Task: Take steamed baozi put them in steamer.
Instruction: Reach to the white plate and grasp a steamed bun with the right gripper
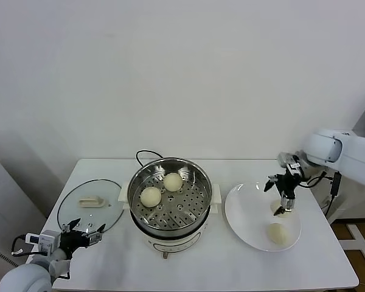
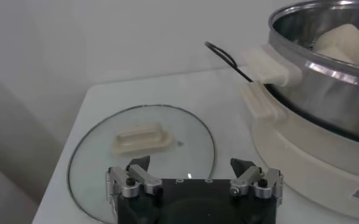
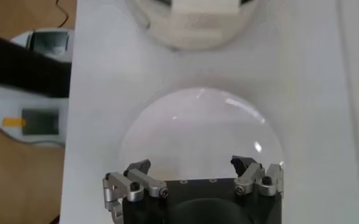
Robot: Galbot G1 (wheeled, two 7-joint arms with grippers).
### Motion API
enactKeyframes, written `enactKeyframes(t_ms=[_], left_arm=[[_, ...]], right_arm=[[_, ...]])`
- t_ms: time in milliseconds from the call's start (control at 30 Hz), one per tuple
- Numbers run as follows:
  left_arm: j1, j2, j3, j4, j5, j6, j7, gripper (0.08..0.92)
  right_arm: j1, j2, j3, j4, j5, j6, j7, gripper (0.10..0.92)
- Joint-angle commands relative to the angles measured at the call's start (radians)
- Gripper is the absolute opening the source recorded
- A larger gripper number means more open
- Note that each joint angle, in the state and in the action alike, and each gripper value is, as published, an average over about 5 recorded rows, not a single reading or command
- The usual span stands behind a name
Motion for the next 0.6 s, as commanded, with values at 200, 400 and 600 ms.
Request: enactKeyframes(t_ms=[200,400,600], left_arm=[[0.002,0.0,-0.001,-0.001,0.002,0.002,-0.001,0.823],[0.003,-0.002,0.0,0.0,0.002,0.002,-0.001,0.823],[0.003,-0.003,0.002,0.005,0.004,0.002,-0.001,0.823]], right_arm=[[-0.236,-0.033,0.153,-0.055,-0.166,0.078,-0.015,0.823],[-0.304,-0.016,0.202,-0.093,-0.23,0.106,-0.026,0.823],[-0.346,-0.007,0.226,-0.115,-0.266,0.116,-0.037,0.823]])
